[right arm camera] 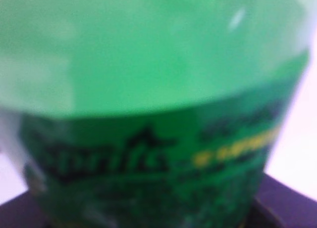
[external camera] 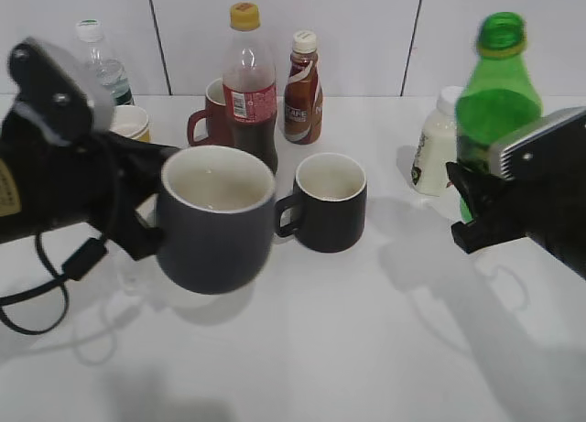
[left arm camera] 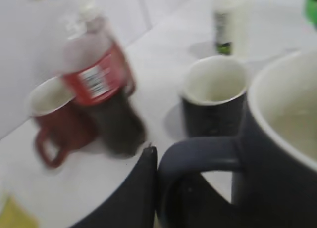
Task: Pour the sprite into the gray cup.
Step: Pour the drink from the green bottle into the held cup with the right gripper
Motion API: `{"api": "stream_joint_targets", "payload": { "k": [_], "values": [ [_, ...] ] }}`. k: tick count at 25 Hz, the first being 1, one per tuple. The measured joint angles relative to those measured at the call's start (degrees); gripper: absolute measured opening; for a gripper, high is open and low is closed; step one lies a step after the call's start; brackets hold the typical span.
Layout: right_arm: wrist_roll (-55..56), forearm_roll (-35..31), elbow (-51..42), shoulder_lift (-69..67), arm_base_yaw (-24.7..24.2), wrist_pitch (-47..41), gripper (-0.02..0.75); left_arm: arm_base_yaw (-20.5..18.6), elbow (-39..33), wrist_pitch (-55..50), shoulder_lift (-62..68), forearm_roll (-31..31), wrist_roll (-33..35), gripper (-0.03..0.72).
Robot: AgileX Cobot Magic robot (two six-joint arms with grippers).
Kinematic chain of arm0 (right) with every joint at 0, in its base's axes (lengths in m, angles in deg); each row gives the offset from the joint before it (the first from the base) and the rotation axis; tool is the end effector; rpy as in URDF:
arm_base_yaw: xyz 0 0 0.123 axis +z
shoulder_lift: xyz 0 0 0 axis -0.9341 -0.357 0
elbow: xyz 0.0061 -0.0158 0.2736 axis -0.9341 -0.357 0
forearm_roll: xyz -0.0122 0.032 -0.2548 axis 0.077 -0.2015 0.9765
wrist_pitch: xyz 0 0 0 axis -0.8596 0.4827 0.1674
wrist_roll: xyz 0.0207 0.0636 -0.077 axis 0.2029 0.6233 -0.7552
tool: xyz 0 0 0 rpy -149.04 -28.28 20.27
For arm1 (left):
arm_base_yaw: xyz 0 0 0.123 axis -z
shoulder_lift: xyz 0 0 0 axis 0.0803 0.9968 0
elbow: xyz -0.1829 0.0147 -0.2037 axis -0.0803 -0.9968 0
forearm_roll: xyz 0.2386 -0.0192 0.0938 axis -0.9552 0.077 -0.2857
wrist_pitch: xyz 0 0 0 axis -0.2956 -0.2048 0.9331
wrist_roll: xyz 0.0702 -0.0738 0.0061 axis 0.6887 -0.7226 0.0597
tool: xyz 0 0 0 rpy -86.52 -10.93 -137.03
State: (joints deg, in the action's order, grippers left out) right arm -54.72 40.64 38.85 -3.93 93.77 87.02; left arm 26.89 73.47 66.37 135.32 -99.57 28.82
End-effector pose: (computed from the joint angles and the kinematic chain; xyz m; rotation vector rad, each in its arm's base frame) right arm 0.2349 0.0917 0.1435 -0.5830 1.6990 -0.0715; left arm 0.2265 -0.1571 0.1896 0.9246 1.7619 -0.3035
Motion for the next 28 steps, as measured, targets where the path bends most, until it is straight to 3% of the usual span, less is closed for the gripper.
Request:
{"api": "stream_joint_targets", "payload": {
  "k": [5,11,28],
  "values": [
    [-22.77,-8.92,3.14,6.51,4.13,-10.07,0.425,5.43,3.18,-2.48,0.00,2.20,-0.05,0.054],
    [-40.81,-10.21,8.76,7.32,6.01,-14.67,0.425,8.20,4.29,-4.19,0.00,2.53,-0.05,0.054],
    [-59.04,-3.11,12.84,7.39,6.48,-15.74,0.424,8.77,4.57,-3.25,1.52,2.55,-0.05,0.054]
  ]
}}
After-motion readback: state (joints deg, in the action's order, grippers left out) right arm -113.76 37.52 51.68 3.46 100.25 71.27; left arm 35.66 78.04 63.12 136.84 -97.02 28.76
